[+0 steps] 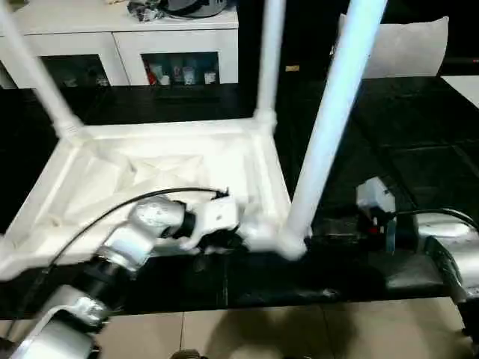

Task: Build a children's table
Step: Rotate leg to tighten

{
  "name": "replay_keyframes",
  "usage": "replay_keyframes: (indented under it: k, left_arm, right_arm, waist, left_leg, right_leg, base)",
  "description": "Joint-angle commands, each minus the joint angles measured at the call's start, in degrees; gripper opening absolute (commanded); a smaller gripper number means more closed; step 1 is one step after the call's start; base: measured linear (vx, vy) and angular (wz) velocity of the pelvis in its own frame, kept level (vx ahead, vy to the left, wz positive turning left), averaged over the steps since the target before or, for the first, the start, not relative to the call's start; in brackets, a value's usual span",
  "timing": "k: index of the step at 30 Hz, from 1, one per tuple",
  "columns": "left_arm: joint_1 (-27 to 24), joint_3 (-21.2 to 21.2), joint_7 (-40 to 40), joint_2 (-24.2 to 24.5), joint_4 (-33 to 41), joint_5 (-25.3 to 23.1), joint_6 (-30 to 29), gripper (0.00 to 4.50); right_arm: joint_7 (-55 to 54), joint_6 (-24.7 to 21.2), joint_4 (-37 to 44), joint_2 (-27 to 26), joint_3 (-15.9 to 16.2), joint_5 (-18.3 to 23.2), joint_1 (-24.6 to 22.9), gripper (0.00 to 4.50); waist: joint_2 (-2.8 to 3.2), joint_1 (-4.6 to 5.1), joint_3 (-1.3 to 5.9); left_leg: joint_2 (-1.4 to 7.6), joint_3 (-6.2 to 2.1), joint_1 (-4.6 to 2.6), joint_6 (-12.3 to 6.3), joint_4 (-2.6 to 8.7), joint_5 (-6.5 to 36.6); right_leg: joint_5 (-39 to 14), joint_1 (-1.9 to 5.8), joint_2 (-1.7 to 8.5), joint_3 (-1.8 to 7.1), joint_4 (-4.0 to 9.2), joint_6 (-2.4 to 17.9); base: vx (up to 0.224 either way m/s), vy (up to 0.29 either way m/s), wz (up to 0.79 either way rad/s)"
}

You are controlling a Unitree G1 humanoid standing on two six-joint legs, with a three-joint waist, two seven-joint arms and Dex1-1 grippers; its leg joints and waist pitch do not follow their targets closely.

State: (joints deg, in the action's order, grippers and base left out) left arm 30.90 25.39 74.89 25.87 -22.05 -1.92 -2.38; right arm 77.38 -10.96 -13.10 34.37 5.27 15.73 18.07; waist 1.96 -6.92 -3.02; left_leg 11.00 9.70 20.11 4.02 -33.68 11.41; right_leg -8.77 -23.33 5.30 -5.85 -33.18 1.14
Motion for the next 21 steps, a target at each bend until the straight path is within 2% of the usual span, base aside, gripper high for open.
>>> replay_keyframes:
  k: [1, 7, 14, 21]
  left_arm:
    - [0.61, 2.4, 4.25, 0.31, 1.79, -0.4, 2.59, 0.0]
    - [1.04, 2.67, 5.82, 0.48, 1.64, 0.46, 3.55, 0.0]
    - [1.05, 2.41, 6.58, 0.11, 1.35, 0.87, 4.02, 0.0]
    - [0.18, 1.46, 5.46, -0.26, 1.63, 1.67, 1.59, 0.0]
  right_arm:
    - [2.91, 1.21, -0.83, -0.02, 1.54, 0.76, 0.91, 3.2]
    - [6.34, 0.6, -0.04, -0.37, 2.98, 2.27, 0.63, 2.62]
    - [8.51, -0.45, 0.63, -0.73, 4.15, 3.52, 0.01, 2.02]
    - [8.6, -4.42, 2.91, -0.77, 3.53, 6.53, -1.92, 1.88]
  waist:
    - [-1.08, 0.13, 3.82]
    - [-1.23, -0.06, 3.7]
    - [-1.1, -0.21, 3.48]
    - [-1.1, -0.66, 3.45]
  left_leg:
    - [2.25, -0.07, 0.02, -5.69, 3.59, 8.47]
    - [2.23, -0.1, 0.15, -5.24, 3.69, 9.28]
    - [2.21, -0.13, 0.12, -5.05, 3.77, 9.1]
    - [2.26, -0.14, 0.06, -4.82, 3.84, 9.24]
  right_leg:
    - [-18.11, 3.12, 3.41, 2.81, 3.47, 10.84]
    - [-18.7, 3.34, 3.46, 2.83, 3.53, 10.56]
    - [-19.73, 3.17, 3.39, 2.85, 3.7, 9.97]
    - [-20.68, 3.19, 3.38, 2.88, 3.87, 9.36]
  base:
    - [0.0, 0.0, 0.0]
    - [0.0, 0.0, 0.0]
    - [0.0, 0.0, 0.0]
    - [0.0, 0.0, 0.0]
